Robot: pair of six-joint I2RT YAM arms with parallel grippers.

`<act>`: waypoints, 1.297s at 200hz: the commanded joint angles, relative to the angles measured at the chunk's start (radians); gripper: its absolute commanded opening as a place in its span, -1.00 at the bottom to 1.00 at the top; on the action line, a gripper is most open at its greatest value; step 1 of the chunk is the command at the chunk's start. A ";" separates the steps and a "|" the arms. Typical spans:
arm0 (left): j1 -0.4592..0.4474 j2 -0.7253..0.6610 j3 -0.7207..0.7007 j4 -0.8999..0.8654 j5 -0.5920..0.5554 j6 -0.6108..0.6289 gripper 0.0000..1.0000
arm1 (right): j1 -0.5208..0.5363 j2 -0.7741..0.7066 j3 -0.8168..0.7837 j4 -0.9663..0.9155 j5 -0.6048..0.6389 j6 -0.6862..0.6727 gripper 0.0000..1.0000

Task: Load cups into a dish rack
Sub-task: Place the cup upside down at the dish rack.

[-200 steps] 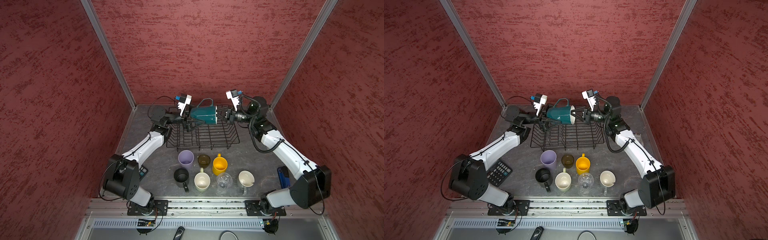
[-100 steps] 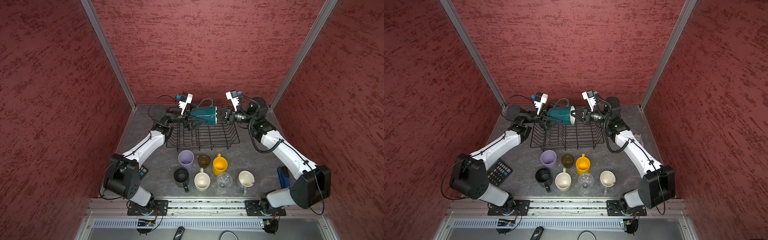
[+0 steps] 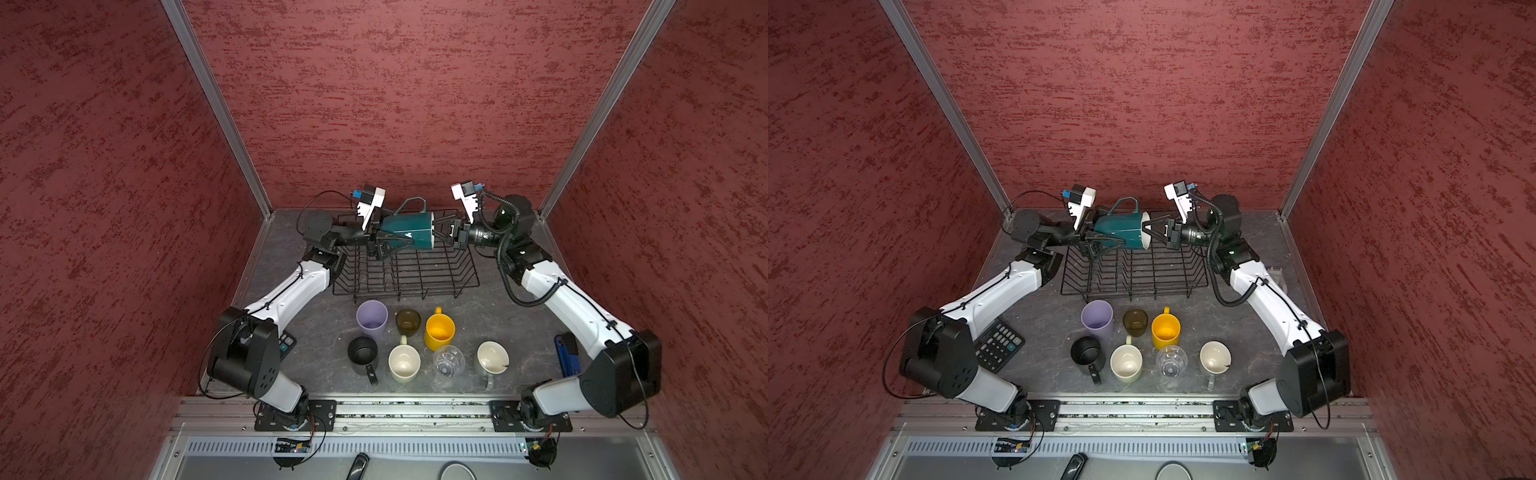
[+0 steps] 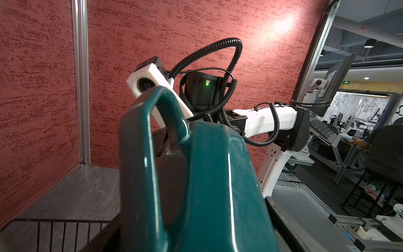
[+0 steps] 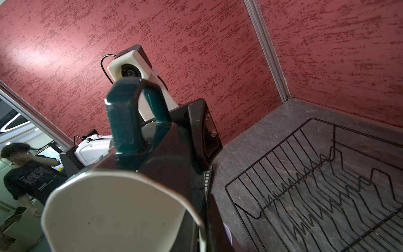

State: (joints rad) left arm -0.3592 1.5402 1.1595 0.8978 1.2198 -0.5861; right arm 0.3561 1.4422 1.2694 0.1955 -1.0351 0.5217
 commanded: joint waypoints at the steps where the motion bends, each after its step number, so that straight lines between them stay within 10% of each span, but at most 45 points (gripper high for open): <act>1: -0.003 0.020 0.029 0.011 -0.032 -0.009 0.49 | 0.012 -0.017 0.004 0.076 -0.013 -0.002 -1.00; 134: 0.012 0.002 0.022 0.023 -0.080 -0.031 -1.00 | 0.014 -0.016 0.001 0.071 0.003 0.008 -1.00; 259: 0.047 -0.035 -0.037 0.108 -0.126 -0.034 -1.00 | 0.014 -0.031 0.014 0.012 0.023 0.000 -0.43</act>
State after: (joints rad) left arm -0.3344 1.5444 1.1255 0.9512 1.1736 -0.6167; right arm 0.3614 1.4422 1.2629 0.1955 -1.0012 0.5423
